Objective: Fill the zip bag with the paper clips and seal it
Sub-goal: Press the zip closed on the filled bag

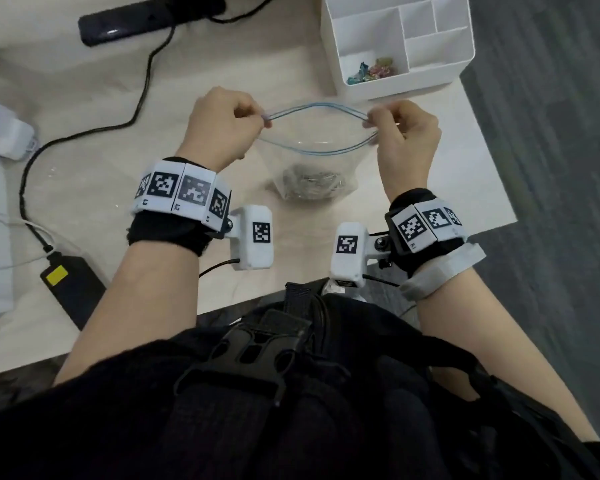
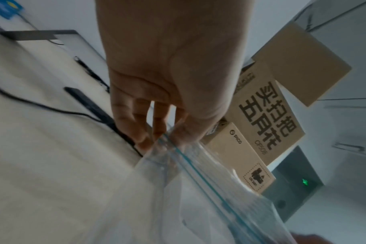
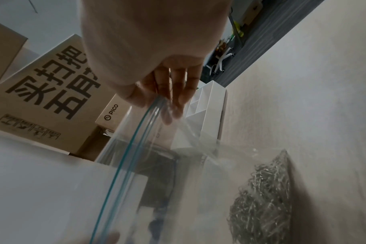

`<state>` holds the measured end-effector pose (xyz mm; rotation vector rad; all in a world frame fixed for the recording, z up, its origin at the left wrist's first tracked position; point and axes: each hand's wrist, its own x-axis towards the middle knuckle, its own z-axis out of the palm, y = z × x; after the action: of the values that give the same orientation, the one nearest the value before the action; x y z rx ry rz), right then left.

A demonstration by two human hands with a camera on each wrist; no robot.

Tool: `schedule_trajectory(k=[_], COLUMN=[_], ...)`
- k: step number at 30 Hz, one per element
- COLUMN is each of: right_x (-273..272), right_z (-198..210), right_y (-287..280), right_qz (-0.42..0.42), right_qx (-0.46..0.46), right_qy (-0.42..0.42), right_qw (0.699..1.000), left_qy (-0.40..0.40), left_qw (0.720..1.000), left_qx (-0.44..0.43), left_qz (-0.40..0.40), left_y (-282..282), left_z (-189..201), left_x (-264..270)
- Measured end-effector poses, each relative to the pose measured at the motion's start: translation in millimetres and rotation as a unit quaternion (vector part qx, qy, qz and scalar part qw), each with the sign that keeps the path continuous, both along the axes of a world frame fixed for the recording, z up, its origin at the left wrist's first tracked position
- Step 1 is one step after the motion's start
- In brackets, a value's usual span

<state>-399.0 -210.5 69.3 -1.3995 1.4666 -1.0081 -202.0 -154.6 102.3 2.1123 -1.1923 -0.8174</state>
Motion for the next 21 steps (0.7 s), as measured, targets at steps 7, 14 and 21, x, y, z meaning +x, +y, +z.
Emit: schedule_trajectory(k=[7, 14, 21], right_x=[-11, -18, -17], right_z=[-3, -4, -1], right_y=[-4, -12, -14], right_qz=[0.149, 0.188, 0.252], right_qx=[0.067, 0.038, 0.073], right_qy=[-0.052, 0.0, 0.02], right_qw=[0.985, 0.981, 0.965], left_qy=[0.192, 0.246, 0.14], left_qw=[0.976, 0.957, 0.979], left_qx=[-0.066, -0.102, -0.131], left_qz=[0.082, 0.118, 0.068], left_y=[21, 22, 23], left_z=[-20, -22, -34], left_x=[-3, -7, -2])
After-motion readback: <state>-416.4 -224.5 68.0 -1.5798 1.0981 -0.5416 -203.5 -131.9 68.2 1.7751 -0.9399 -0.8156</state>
